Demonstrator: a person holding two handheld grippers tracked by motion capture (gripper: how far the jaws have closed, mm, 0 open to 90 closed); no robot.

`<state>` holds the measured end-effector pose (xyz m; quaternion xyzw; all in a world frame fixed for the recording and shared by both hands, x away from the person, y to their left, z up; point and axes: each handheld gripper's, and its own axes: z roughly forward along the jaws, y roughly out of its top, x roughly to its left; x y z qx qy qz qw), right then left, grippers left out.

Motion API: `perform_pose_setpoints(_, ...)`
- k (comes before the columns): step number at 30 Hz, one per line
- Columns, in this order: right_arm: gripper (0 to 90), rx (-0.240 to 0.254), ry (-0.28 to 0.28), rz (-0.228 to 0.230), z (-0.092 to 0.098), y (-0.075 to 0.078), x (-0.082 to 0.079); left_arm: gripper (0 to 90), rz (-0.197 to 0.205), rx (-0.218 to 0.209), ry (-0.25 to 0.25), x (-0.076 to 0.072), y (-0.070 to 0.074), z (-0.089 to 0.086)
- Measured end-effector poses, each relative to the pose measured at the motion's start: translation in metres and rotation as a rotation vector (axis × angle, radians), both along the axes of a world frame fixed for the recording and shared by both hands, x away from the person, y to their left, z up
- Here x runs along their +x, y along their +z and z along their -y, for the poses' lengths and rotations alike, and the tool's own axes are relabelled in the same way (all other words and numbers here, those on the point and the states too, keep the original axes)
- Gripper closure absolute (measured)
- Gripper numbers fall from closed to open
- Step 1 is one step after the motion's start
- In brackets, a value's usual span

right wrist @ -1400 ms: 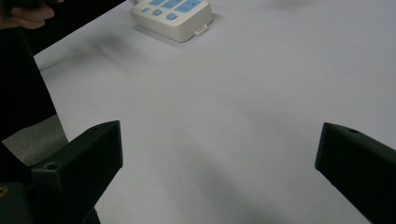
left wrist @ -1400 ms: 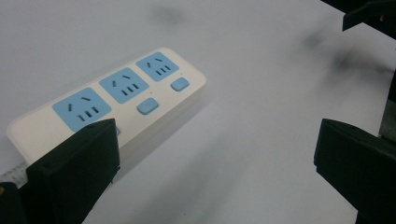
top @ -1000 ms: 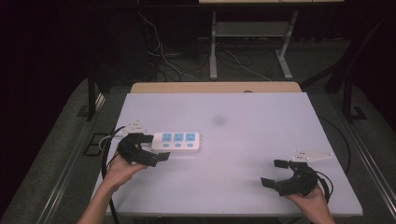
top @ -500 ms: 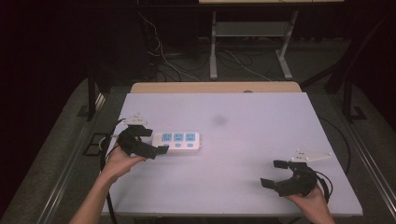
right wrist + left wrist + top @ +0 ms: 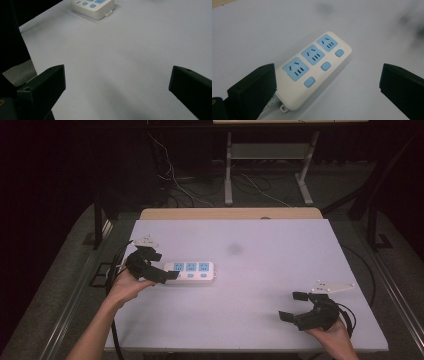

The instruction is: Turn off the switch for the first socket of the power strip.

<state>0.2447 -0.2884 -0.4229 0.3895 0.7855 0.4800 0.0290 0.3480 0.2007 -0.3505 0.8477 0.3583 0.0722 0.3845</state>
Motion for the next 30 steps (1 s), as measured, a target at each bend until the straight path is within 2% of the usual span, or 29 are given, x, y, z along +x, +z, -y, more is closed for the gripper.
perform_pose_setpoints(9,0.5,-0.001,-0.001,0.000,0.000,0.000,0.000,0.0,-0.013,0.059,-0.025,0.012,0.002,0.005)
perform_pose_setpoints(17,0.5,-0.003,0.007,0.002,-0.001,0.000,0.000,3.3,-0.036,0.086,-0.044,0.021,-0.003,0.008)
perform_pose_setpoints(30,0.5,0.002,0.017,0.005,-0.001,0.000,0.000,22.1,-0.061,0.105,-0.064,0.031,-0.015,0.006)
